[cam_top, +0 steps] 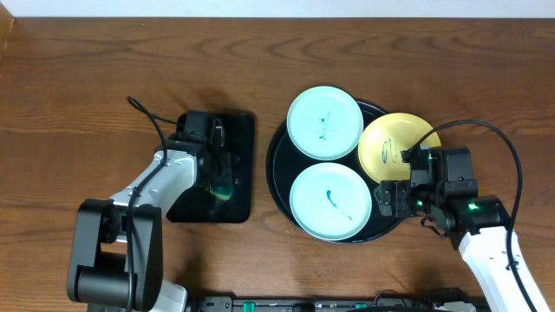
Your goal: Clean dirty plates on tray and stack at the side
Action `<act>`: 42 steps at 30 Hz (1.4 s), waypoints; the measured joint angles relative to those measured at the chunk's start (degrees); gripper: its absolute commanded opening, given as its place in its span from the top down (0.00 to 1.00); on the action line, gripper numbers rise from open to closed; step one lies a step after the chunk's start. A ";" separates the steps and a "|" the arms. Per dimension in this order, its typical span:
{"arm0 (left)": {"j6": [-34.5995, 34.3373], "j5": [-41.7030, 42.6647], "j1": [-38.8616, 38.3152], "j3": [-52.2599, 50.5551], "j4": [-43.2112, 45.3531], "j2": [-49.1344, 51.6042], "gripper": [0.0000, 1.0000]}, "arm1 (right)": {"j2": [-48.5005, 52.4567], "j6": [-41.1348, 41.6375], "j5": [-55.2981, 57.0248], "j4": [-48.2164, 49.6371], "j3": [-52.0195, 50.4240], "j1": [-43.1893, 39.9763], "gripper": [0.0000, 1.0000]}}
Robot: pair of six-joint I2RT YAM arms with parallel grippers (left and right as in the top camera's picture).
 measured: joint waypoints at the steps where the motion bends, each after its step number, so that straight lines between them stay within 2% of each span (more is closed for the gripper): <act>1: 0.00 0.00 0.00 0.00 -0.04 -0.11 0.93 | 0.00 0.00 0.02 0.00 0.00 0.00 0.15; 7: -0.15 -0.39 0.00 -0.76 -1.16 -2.75 0.92 | 0.00 0.00 0.02 0.00 0.00 0.00 0.15; 9: -0.37 -0.68 0.00 -1.40 -1.81 -4.79 0.88 | 0.00 0.00 0.02 0.00 0.00 0.00 0.15; 11: -0.42 -1.01 0.00 -1.44 -2.14 -6.49 0.58 | 0.00 0.00 0.02 0.00 0.00 0.00 0.15; 13: -0.68 -1.38 0.00 -1.44 -2.40 -7.63 0.51 | 0.00 0.00 0.02 0.00 0.00 0.00 0.15; 34: -1.05 0.83 0.04 -1.49 -0.55 -7.80 0.51 | 0.00 0.00 0.04 0.00 0.00 0.00 0.15; 42: -1.20 1.27 0.04 -1.49 0.09 -4.44 0.57 | 0.00 0.00 0.04 0.00 0.00 0.00 0.15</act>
